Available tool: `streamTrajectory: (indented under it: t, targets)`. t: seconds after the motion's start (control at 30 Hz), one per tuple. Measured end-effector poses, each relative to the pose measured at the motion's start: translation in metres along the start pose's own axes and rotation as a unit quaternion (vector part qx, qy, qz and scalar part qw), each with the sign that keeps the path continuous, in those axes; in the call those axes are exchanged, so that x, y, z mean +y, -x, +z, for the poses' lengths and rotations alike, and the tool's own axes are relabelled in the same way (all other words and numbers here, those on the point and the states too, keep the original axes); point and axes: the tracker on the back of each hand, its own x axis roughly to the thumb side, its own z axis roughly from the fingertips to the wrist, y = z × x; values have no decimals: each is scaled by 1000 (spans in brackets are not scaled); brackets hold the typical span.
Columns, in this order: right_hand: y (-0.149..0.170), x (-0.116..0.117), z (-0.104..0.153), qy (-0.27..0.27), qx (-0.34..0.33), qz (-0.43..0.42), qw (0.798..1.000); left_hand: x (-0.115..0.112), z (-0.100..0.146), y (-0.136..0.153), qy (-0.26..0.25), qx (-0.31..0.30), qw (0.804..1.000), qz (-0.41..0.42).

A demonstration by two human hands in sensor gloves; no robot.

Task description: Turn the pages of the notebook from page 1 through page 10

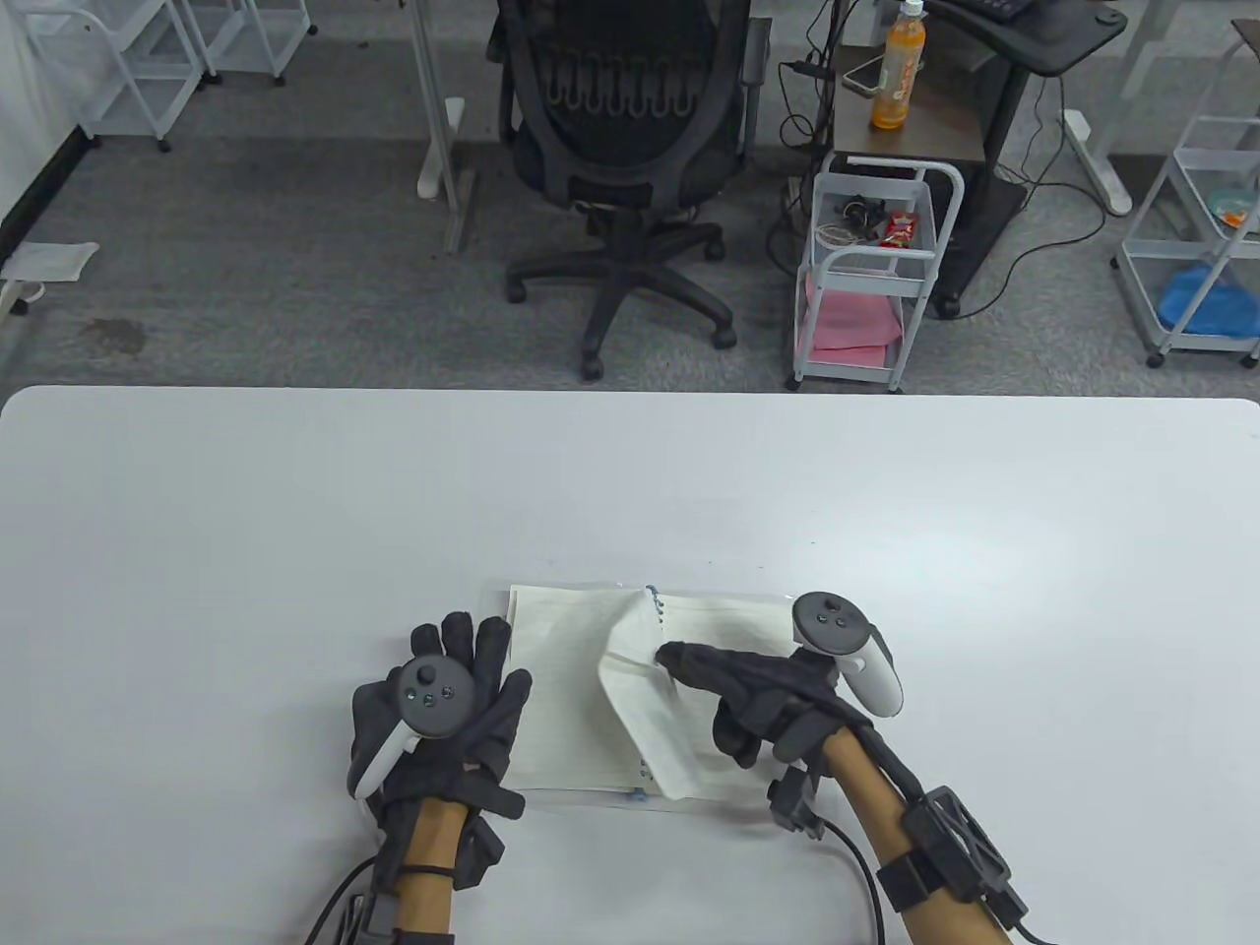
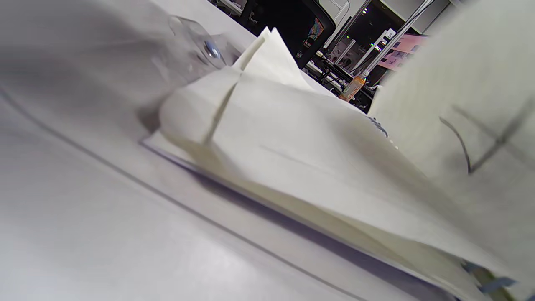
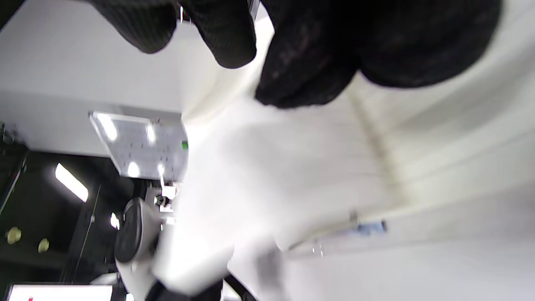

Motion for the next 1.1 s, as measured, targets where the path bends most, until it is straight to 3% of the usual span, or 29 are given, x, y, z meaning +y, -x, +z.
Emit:
streamTrajectory:
  t: [0.13,0.23,0.33,0.43,0.57,0.63,0.77,0.9,1.0,1.1]
  targets:
    - [-4,33,-10,-27,-6,75,997,4,2,3,-10,2,1000,9]
    - [-1,57,-19,-58,31,150,987,8,5,7,-21,5,1000,22]
    - [-2,61,-19,-58,32,173,983,11,6,10,-26,7,999,35]
    - [-6,49,-14,-31,5,143,989,13,7,12,-31,7,999,42]
    - [-6,17,-3,70,1,144,987,14,8,12,-34,8,998,43]
    - [0,-4,3,137,41,206,968,14,8,13,-36,6,998,44]
    - [22,-34,10,196,154,317,915,9,6,7,-27,1,999,24]
    - [31,-50,14,231,191,301,905,-3,0,-4,-7,-4,1000,-25]
    - [36,-56,11,260,221,334,879,-13,-4,-9,8,-5,998,-56]
    - [37,-59,10,260,231,325,879,-19,-6,-11,24,-4,997,-67]
